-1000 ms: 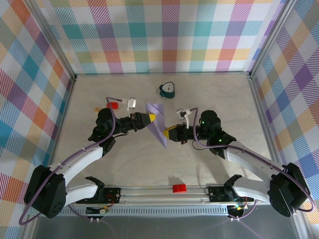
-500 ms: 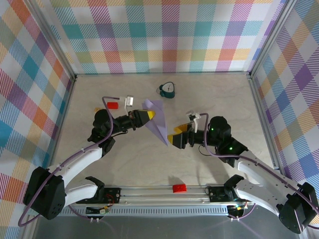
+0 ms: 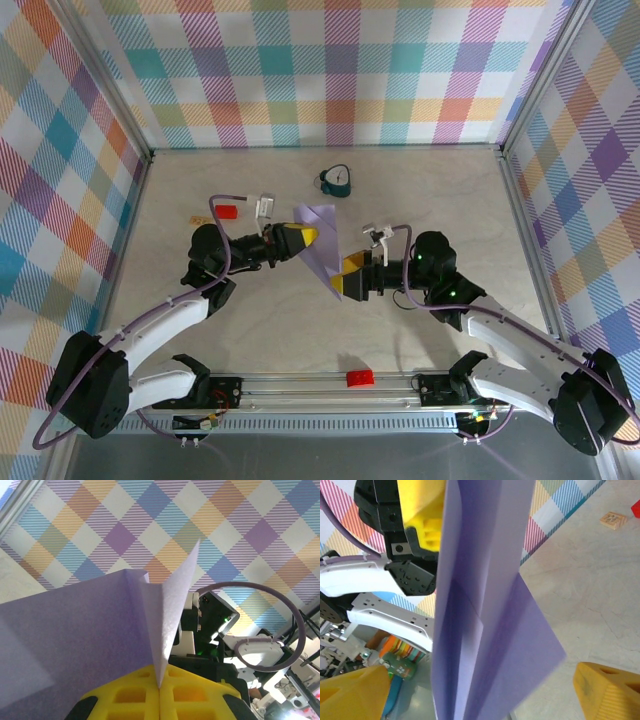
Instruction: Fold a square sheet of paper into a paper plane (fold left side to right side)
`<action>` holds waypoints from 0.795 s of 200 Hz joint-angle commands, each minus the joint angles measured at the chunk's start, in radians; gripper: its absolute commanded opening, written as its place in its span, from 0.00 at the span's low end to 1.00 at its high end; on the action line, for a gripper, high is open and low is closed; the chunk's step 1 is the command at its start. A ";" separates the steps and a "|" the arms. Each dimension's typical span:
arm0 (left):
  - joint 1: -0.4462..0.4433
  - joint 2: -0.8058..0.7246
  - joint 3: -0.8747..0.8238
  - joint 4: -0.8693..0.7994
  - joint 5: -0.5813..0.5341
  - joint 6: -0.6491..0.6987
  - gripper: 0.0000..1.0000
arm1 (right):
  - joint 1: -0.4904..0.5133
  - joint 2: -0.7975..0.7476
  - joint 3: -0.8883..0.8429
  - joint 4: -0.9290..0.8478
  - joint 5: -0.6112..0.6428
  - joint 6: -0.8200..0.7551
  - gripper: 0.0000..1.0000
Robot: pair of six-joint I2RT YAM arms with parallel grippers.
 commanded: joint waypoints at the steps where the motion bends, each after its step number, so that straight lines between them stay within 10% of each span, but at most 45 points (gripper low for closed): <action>1: -0.013 0.007 0.025 0.057 0.034 -0.001 0.07 | 0.006 -0.003 0.044 0.076 -0.025 0.002 0.84; 159: -0.014 -0.014 0.009 -0.058 -0.007 0.094 0.13 | 0.006 -0.028 0.071 0.018 0.023 -0.059 0.07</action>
